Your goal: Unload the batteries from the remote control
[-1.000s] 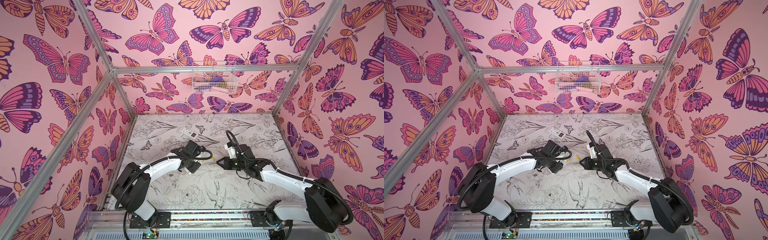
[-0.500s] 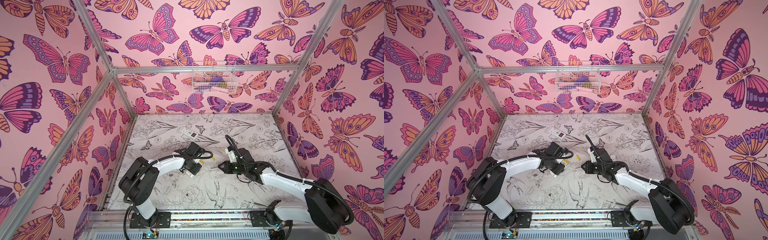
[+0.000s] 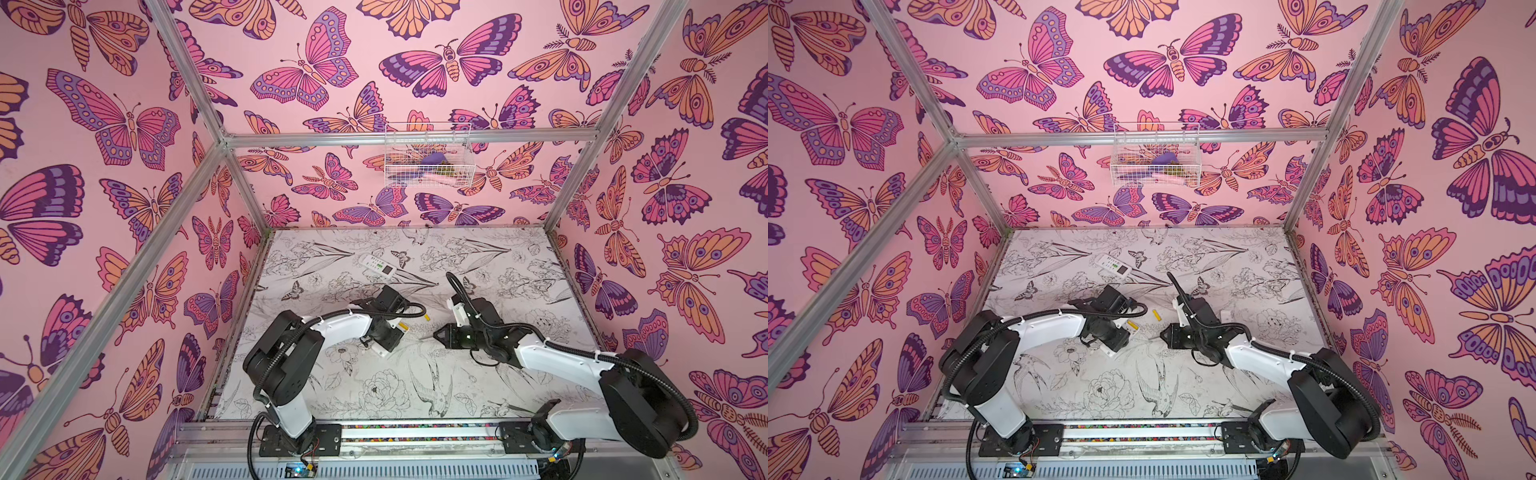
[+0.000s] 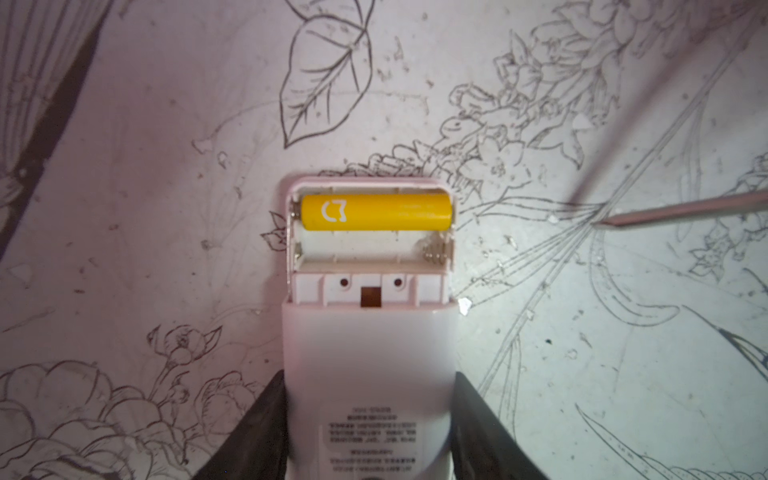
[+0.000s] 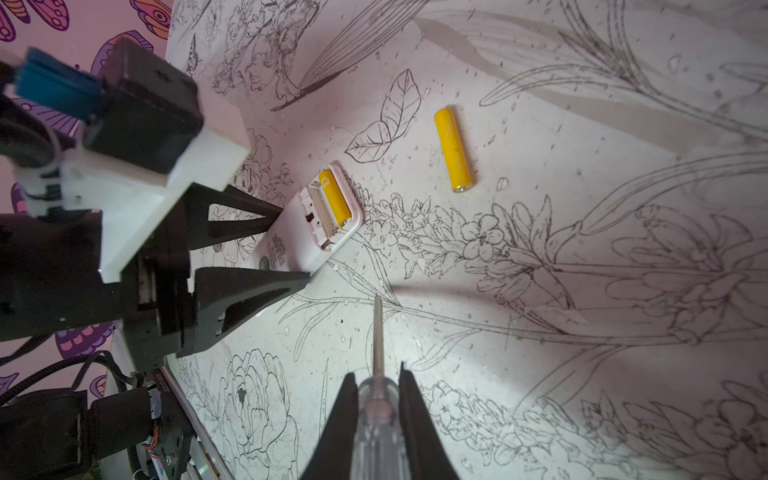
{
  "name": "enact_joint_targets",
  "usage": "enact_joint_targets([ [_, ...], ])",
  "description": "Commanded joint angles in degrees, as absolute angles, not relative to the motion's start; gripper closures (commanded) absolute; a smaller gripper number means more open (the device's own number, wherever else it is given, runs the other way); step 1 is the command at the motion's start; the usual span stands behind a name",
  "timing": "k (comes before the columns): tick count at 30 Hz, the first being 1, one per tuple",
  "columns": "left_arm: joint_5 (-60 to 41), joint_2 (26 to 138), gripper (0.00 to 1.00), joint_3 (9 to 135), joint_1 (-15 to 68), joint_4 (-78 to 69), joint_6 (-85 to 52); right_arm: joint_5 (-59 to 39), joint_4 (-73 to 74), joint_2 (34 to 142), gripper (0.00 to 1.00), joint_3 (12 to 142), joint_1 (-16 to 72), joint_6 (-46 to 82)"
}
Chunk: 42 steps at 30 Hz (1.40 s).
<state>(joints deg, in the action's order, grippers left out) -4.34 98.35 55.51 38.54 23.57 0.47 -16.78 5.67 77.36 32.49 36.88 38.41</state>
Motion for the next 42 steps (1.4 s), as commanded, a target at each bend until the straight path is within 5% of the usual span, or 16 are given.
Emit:
enact_joint_targets([
  [1, -5.36, 97.98, 0.46, 54.5, 38.45, 23.33, -0.4, -16.25, 8.43, 78.89, 1.0, 32.56, 37.8, 39.55],
  [11, -4.24, 90.87, 0.08, 55.58, 36.8, 24.29, 1.61, -15.69, 8.01, 83.87, 1.0, 36.3, 38.65, 39.45],
  [32, -13.41, 79.43, 0.01, 60.31, 17.61, 29.09, 17.71, -20.45, 7.94, 98.75, 1.0, 49.37, 38.76, 36.96],
  [42, -33.33, 78.98, 0.01, 58.83, 10.98, 36.88, 44.77, -25.2, 5.98, 104.19, 1.0, 56.39, 39.63, 35.15],
])
